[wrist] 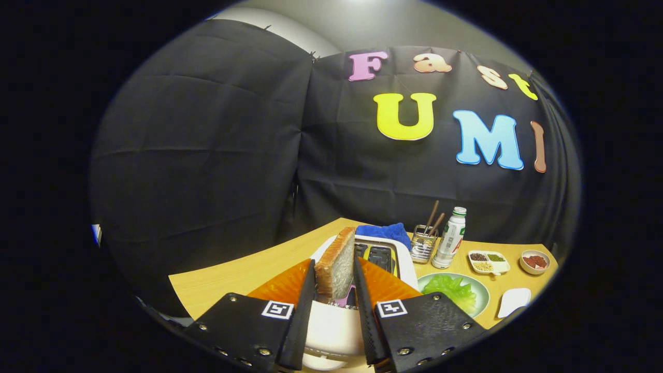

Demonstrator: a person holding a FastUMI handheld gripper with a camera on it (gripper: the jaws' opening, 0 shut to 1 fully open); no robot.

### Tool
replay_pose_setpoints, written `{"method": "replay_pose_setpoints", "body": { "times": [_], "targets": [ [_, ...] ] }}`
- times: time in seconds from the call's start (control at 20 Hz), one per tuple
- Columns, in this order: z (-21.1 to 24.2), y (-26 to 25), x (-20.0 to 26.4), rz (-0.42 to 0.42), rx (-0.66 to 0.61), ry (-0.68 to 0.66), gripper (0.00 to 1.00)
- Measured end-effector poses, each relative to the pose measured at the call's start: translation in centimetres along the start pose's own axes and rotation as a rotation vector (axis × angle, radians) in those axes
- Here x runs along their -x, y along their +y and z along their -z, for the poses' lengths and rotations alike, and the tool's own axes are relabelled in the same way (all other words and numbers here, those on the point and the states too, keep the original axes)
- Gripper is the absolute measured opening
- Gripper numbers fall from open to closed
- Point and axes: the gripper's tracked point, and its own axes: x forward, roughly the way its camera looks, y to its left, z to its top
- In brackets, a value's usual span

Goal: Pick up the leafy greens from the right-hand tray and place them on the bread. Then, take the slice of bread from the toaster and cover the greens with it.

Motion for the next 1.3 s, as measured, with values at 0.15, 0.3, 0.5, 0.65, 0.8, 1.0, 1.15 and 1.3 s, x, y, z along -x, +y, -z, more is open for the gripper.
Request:
{"method": "replay_pose_setpoints", "body": {
  "times": [0.15,0.3,0.5,0.65,0.8,1.0,1.15,1.3],
  "targets": [
    [0.0,-0.4,-0.2,0.031,0.007,-0.009,0.44],
    [0.4,-0.2,-0.7,0.002,-0.015,-0.012,0.2],
    [0.5,-0.7,-0.5,-0.032,-0.082,-0.009,0.05],
    [-0.2,-0.8,0.1,-0.059,-0.085,-0.025,0.06],
    [-0.5,-1.0,0.5,-0.084,-0.071,-0.031,0.01],
    [-2.8,-1.7,1.1,-0.086,-0.084,-0.078,0.01],
    [-4.5,-1.9,1.6,-0.1,-0.088,-0.107,0.01],
    [-6.5,-3.0,2.5,-0.111,-0.122,-0.159,0.01]
  ]
}}
